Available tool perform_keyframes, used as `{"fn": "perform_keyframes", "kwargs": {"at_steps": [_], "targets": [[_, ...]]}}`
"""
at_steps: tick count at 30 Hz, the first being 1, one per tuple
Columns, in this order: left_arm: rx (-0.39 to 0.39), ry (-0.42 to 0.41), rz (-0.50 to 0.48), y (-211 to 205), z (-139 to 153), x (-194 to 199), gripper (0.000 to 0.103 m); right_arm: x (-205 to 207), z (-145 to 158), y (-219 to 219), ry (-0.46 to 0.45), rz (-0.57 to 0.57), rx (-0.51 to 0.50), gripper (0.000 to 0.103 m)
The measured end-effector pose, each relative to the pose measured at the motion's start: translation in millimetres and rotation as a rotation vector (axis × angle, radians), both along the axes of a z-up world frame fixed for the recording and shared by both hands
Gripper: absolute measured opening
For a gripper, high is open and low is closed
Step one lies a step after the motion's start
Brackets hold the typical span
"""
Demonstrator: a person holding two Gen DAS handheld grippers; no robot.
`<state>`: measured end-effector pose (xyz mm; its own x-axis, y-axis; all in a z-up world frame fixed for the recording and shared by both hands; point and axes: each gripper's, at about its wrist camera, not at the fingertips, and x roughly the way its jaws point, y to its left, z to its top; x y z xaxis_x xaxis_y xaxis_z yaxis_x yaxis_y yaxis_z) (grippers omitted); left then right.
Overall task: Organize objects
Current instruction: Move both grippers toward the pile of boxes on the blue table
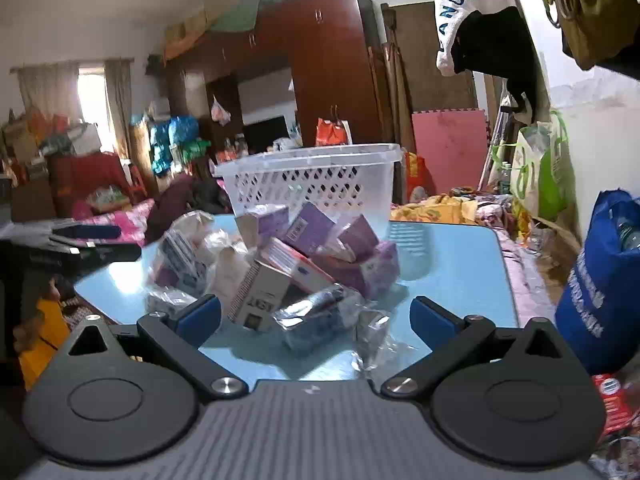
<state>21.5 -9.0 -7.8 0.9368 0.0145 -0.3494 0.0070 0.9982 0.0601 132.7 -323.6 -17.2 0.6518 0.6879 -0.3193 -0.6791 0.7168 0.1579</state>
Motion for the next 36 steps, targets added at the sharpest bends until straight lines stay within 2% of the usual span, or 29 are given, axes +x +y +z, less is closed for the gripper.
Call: {"fn": "perform_keyframes", "kwargs": {"at_steps": [3, 18, 36], "targets": [[-0.01, -0.005, 0.006, 1, 1, -1, 0.103, 1, -3, 3, 0.005, 0.007, 0.009, 0.103], [-0.048, -0.006, 0.002, -1, -7, 4, 0.103, -3, -6, 15, -0.058, -0.032, -0.096, 0.103], [-0.04, -0.009, 0.002, -1, -6, 0, 0.103, -6, -2, 10, -0.069, 0.011, -0.068, 0.103]]}}
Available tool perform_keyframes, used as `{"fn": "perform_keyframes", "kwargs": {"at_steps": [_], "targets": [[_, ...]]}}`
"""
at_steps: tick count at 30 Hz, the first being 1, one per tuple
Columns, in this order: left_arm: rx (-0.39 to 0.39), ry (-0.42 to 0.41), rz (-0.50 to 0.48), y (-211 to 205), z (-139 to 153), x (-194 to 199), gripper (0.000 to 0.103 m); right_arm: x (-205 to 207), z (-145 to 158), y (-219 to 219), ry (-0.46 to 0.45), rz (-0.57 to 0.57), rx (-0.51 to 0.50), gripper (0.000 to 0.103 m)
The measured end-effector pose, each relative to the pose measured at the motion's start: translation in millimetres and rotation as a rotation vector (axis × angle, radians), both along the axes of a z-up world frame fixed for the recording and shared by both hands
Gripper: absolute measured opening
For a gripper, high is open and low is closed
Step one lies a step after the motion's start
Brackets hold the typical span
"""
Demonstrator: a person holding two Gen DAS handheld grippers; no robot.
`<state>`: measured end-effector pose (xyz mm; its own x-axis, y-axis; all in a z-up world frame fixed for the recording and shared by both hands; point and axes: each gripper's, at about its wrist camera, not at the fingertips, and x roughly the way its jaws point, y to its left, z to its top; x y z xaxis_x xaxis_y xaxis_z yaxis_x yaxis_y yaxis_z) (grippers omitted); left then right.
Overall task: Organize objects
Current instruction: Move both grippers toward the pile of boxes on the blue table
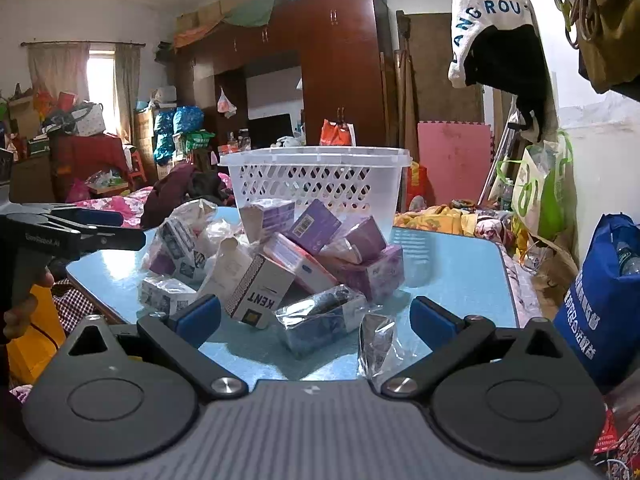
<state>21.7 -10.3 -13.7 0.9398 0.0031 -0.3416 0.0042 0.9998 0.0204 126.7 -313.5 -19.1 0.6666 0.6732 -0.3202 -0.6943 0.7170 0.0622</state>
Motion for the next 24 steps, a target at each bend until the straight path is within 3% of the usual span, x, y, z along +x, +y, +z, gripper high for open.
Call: {"fn": "perform_keyframes", "kwargs": {"at_steps": [24], "targets": [[-0.008, -0.024, -0.001, -1.2, 4.5, -3.7, 0.103, -9.0, 5.9, 3.7, -0.051, 0.032, 0.0, 0.103]]}}
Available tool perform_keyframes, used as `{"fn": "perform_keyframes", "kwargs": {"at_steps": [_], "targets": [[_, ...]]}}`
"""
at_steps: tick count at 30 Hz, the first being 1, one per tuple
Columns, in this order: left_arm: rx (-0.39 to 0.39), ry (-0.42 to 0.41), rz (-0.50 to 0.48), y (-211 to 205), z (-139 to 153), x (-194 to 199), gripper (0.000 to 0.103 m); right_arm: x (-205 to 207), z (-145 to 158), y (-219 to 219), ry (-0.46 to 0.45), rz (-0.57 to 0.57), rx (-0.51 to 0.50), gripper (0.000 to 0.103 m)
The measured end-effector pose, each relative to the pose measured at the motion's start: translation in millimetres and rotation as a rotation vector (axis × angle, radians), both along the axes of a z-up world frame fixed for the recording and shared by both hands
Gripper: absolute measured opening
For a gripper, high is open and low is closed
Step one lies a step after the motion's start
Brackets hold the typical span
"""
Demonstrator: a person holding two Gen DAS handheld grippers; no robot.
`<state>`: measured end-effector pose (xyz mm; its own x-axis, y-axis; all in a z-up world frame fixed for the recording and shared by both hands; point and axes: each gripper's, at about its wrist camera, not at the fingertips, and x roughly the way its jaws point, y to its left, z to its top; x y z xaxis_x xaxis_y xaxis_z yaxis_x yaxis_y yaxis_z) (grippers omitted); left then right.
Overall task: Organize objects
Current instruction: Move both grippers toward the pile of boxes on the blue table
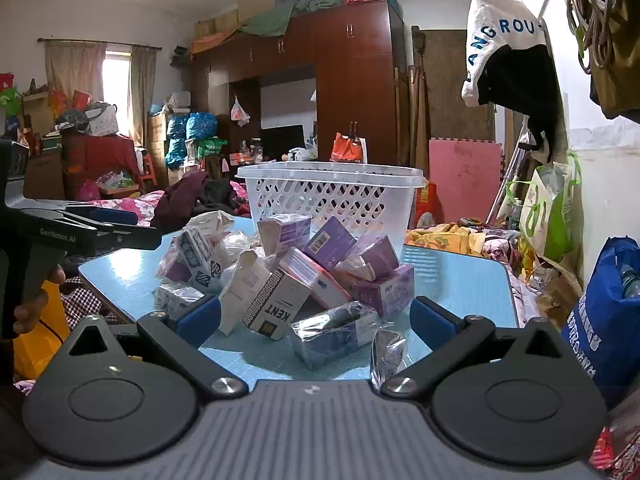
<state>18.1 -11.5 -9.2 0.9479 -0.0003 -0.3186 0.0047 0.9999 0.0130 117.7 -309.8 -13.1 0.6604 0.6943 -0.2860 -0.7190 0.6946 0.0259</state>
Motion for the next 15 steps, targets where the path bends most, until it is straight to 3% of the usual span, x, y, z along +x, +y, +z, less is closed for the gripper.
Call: {"fn": "perform_keyframes", "kwargs": {"at_steps": [8, 15], "targets": [[0.015, 0.001, 0.009, -2, -1, -2, 0.103, -3, 5, 2, 0.001, -0.013, 0.008, 0.103], [-0.017, 0.023, -0.025, -3, -7, 2, 0.103, 0, 7, 14, -0.002, -0.008, 0.022, 0.103]]}}
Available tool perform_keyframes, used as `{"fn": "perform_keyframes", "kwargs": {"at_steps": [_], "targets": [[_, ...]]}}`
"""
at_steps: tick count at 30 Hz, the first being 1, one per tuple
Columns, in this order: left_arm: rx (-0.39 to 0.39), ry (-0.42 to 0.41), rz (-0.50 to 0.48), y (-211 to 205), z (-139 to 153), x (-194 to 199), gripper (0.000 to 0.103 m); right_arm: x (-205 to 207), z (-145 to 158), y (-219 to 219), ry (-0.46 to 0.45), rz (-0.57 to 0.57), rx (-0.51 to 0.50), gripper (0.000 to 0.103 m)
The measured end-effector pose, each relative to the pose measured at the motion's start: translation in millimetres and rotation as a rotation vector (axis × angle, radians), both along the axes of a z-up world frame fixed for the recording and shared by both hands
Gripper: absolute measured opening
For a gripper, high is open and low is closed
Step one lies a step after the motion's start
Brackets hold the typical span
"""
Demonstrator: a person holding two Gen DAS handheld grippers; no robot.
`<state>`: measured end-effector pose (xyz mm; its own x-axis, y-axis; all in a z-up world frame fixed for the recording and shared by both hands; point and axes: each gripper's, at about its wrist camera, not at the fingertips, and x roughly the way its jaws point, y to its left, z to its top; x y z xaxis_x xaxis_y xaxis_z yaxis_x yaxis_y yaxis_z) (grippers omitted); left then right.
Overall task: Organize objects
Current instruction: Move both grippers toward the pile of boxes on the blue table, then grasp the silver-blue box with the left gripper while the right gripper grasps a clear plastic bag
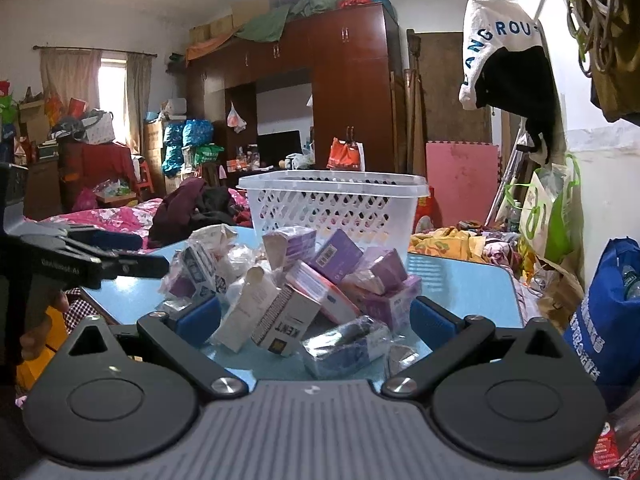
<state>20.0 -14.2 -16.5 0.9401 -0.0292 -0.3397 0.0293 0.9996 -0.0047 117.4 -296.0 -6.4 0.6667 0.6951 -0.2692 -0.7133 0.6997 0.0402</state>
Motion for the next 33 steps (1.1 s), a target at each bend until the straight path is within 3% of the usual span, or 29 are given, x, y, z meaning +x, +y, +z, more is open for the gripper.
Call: {"fn": "perform_keyframes", "kwargs": {"at_steps": [9, 20, 26, 33], "targets": [[0.016, 0.011, 0.007, -5, -8, 4, 0.103, -1, -2, 23, -0.01, 0.04, -0.006, 0.103], [0.041, 0.022, 0.015, -7, -12, 5, 0.103, 0, -7, 17, -0.004, 0.019, -0.004, 0.103], [0.069, -0.001, 0.032, -17, -30, 3, 0.103, 6, -23, 5, -0.046, -0.148, -0.051, 0.103], [0.085, 0.044, 0.04, -26, -52, 15, 0.102, 24, -42, -27, 0.064, -0.12, 0.001, 0.103]]}}
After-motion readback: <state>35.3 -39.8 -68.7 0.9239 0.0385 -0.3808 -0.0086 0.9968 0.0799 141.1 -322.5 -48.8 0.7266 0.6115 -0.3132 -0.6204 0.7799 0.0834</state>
